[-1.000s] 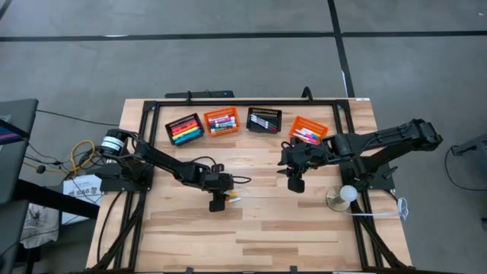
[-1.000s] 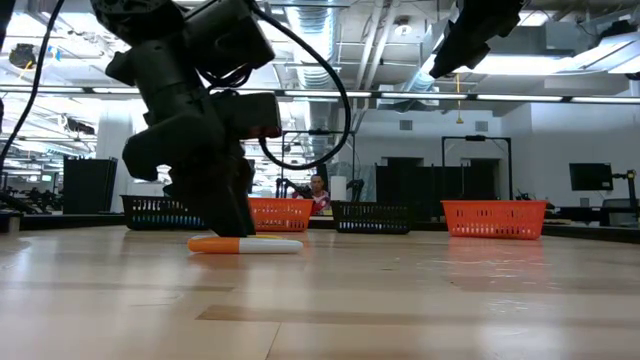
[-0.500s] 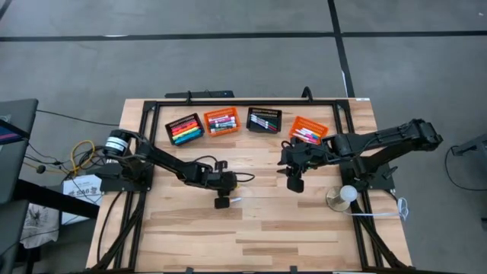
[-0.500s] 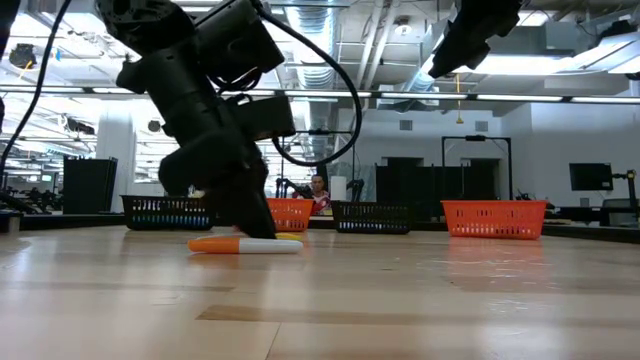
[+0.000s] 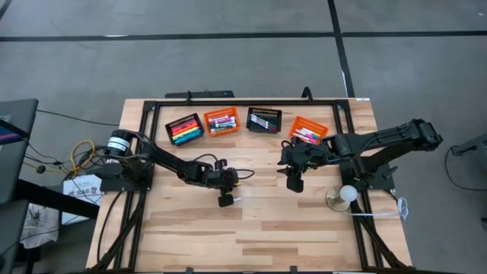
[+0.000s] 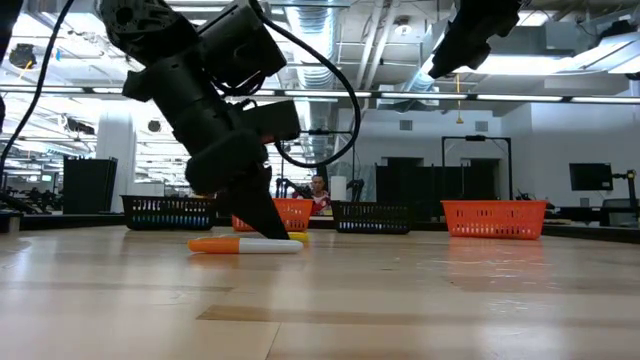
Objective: Pick & Place Markers
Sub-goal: Put the yellow small highlighter pen into the left orange bin
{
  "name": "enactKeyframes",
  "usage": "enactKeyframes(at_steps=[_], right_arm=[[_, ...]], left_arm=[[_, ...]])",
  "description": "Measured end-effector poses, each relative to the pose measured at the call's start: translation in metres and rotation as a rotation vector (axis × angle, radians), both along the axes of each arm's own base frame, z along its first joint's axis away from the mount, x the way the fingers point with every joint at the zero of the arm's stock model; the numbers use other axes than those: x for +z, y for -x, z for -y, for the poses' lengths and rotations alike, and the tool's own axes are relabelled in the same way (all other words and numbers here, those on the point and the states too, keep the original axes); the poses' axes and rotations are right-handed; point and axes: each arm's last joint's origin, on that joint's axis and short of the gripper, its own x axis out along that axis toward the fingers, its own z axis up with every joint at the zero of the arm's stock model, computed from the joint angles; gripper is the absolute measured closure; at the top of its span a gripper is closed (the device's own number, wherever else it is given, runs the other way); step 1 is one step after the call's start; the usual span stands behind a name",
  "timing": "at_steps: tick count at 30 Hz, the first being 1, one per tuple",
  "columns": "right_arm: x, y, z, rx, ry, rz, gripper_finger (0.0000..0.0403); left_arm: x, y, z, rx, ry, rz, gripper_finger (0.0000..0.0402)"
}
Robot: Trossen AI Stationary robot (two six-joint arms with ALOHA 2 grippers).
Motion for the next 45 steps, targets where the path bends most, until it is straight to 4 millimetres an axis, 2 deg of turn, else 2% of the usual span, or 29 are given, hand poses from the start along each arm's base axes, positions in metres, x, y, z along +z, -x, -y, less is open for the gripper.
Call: enactKeyframes(at_steps=[4,9,15,20,26,30,32,38,45], right_arm=[[0.000,0.000,0.000,-0.001,0.000,0.000,0.0288],[-0.004,0.004,0.002,-0.014,0.006,-0.062,0.0289],[-0.012,0.017,0.012,-0.140,0.060,-0.207,0.0291],[-0.015,0.017,0.011,-0.138,0.073,-0.200,0.0292],[-0.032,0.020,0.009,-0.209,0.054,-0.008,0.0292],[-0.031,0.017,0.010,-0.250,-0.033,0.278,0.0292],[-0.031,0.015,0.011,-0.256,-0.054,0.367,0.0292],[-0.036,0.004,0.023,-0.306,-0.073,0.487,0.0291],[-0.023,-0.015,0.043,-0.330,-0.055,0.722,0.0283]], left_arm=[[0.004,-0.005,-0.005,0.040,0.039,0.057,0.0336],[0.015,-0.005,-0.021,0.099,0.047,0.088,0.0351],[0.047,-0.006,-0.043,0.178,0.048,0.226,0.0340],[0.084,-0.007,-0.060,0.227,0.065,0.431,0.0338],[0.133,-0.003,-0.074,0.258,0.085,0.721,0.0343],[0.157,0.001,-0.080,0.273,0.102,0.891,0.0334],[0.166,0.002,-0.083,0.277,0.122,0.967,0.0333],[0.183,0.004,-0.084,0.276,0.165,1.146,0.0341],[0.192,0.005,-0.077,0.258,0.207,1.234,0.0329]])
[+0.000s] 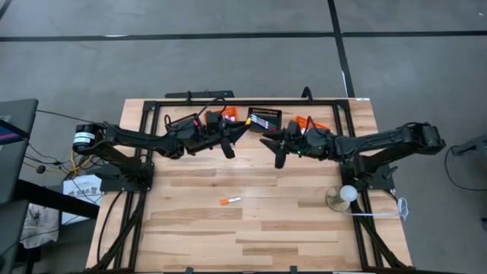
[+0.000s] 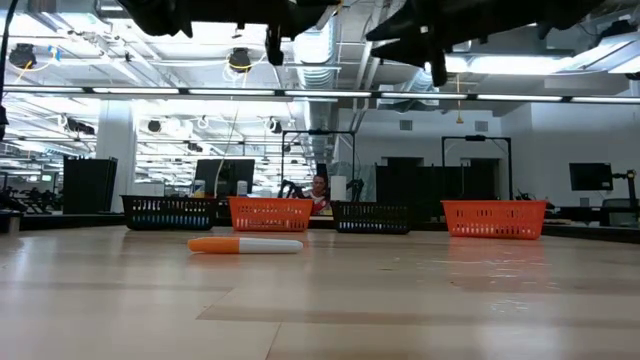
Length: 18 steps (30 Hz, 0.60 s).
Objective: Pick & Place Markers
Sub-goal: Put the yellow small highlighter pen into the left orange bin
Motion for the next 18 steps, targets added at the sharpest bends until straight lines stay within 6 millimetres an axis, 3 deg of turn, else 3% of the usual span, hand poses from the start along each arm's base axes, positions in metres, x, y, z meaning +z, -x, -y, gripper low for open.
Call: enactKeyframes(at_steps=[8,18], right_arm=[[0.009,-0.002,0.018,-0.001,0.024,0.100,0.0230],[0.017,-0.002,0.018,0.091,0.053,0.179,0.0156]], left_arm=[[0.006,0.001,0.006,-0.018,-0.003,0.060,0.0336],[0.007,0.001,0.006,-0.019,-0.004,0.075,0.0336]])
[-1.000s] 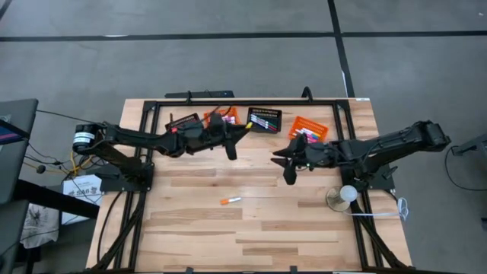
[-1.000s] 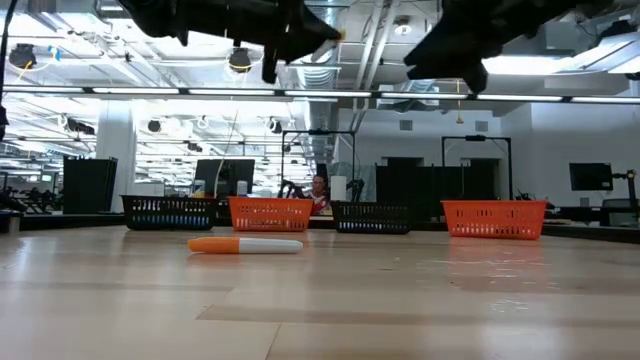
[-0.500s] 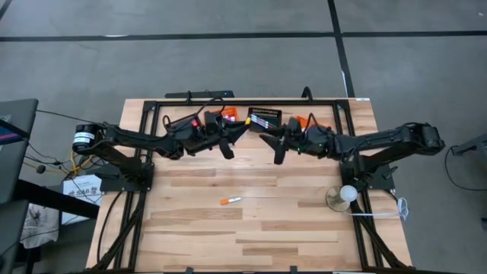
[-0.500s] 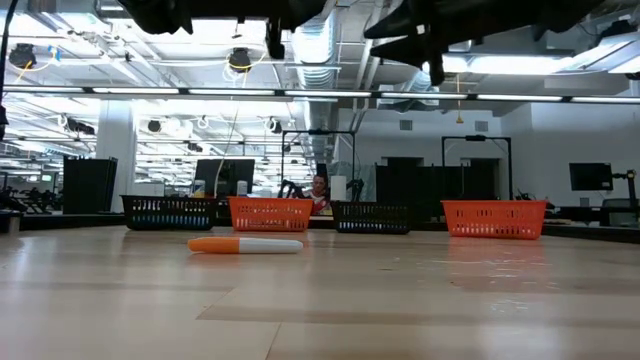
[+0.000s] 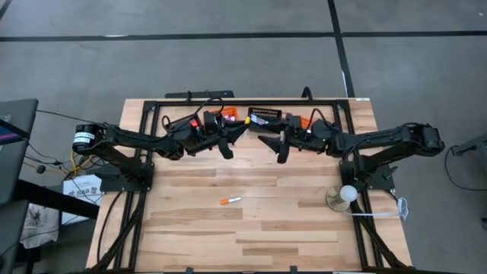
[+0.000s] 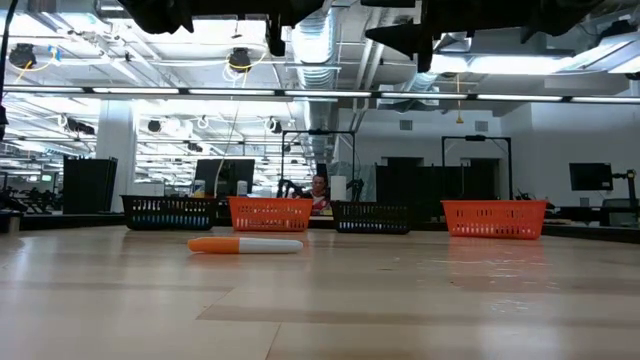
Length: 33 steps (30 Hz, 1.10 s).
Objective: Pick & Place Markers
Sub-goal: Put the yellow small highlighter pen into the left orange bin
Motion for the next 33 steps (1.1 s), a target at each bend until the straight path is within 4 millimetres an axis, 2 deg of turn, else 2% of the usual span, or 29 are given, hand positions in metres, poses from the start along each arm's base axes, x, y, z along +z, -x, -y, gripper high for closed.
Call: enactKeyframes(at_steps=[4,12,16,23,33], right_arm=[[0.003,-0.008,0.000,0.042,0.002,0.003,0.0154],[0.007,-0.041,0.009,0.082,0.012,-0.015,0.0153],[0.014,-0.041,0.017,0.100,0.009,0.004,0.0153],[0.013,-0.040,0.025,0.098,-0.024,0.008,0.0153],[0.015,-0.064,0.028,0.135,-0.027,-0.007,0.0156]], left_arm=[[0.000,0.000,0.000,0.000,0.000,0.005,0.0336],[0.001,0.000,0.000,0.000,-0.002,0.006,0.0330],[0.001,0.000,0.000,0.001,-0.003,0.005,0.0330],[0.001,0.000,0.000,0.001,-0.002,0.007,0.0330],[0.001,0.000,0.000,-0.001,-0.001,0.010,0.0330]])
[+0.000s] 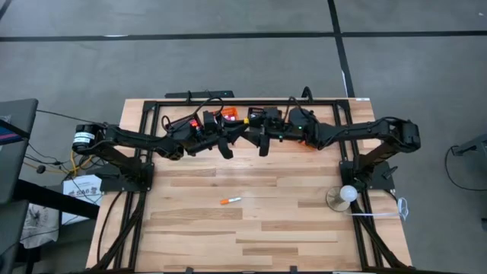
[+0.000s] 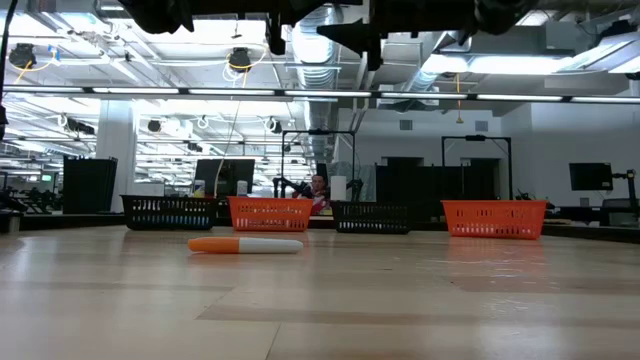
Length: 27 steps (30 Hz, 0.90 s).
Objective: Pick & Place Markers
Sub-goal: Put the yellow small highlighter pen into the left orange bin
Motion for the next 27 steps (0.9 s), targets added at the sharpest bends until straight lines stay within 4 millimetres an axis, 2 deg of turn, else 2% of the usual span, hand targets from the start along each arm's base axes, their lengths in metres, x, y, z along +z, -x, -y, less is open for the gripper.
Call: enactKeyframes(at_steps=[4,8,18,23,27], right_arm=[[0.001,-0.001,0.003,0.007,0.004,-0.018,0.0174],[0.000,0.000,0.006,0.040,-0.013,-0.024,0.0212],[0.001,0.002,0.012,0.128,-0.015,-0.017,0.0375],[0.001,0.002,0.014,0.131,-0.034,-0.019,0.0375],[0.001,0.003,0.016,0.123,-0.045,-0.023,0.0383]], left_arm=[[0.000,0.000,0.000,0.000,0.000,-0.001,0.0330],[0.000,0.000,0.000,0.001,0.001,-0.002,0.0330],[-0.001,0.000,-0.001,0.007,0.002,-0.007,0.0330],[-0.001,0.000,-0.001,0.007,0.001,-0.009,0.0325],[-0.001,0.000,-0.001,0.007,0.000,-0.013,0.0305]])
